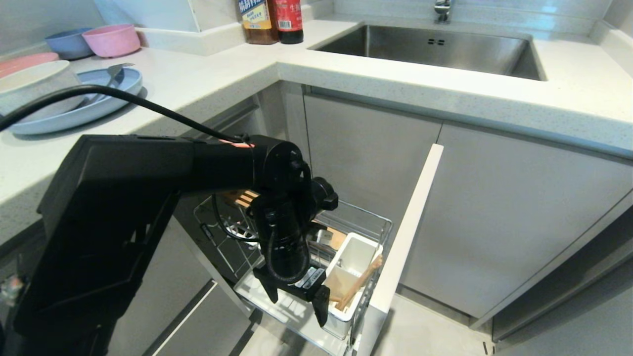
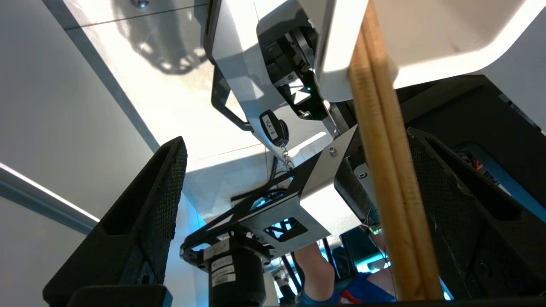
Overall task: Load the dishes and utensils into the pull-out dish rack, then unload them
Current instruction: Take the chopsticks out of the cupboard
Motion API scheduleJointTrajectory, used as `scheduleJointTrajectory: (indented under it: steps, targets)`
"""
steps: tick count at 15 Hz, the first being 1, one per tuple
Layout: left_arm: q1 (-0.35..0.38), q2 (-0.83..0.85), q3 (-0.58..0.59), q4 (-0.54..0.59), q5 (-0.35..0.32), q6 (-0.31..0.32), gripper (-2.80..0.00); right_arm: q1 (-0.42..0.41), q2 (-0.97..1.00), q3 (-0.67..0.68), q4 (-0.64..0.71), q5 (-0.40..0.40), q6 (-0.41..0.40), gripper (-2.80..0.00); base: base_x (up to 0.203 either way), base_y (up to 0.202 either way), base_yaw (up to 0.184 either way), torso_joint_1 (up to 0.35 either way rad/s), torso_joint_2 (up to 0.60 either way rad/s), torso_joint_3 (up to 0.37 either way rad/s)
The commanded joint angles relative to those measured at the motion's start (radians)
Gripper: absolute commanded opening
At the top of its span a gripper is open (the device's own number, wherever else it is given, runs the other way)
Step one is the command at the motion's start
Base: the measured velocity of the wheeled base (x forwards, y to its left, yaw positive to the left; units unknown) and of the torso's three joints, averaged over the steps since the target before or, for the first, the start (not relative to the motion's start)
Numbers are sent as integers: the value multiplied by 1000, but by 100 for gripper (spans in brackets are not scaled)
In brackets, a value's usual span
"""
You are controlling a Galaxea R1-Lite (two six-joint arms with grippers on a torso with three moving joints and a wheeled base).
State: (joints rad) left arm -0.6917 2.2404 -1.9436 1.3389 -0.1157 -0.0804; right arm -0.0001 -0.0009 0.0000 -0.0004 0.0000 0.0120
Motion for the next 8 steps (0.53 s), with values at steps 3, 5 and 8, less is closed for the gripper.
scheduleJointTrajectory:
  steps: [3, 5, 8]
  targets:
    - [1, -18, -1, -7, 3, -2, -280, 0, 1, 2, -1, 0, 0, -280, 0, 0, 0, 0, 0, 0]
    - [0, -34, -1, -48, 3, -9, -280, 0, 1, 2, 0, 0, 0, -280, 0, 0, 0, 0, 0, 0]
    - [-2, -63, -1, -55, 2, -6, -280, 0, 1, 2, -1, 0, 0, -280, 0, 0, 0, 0, 0, 0]
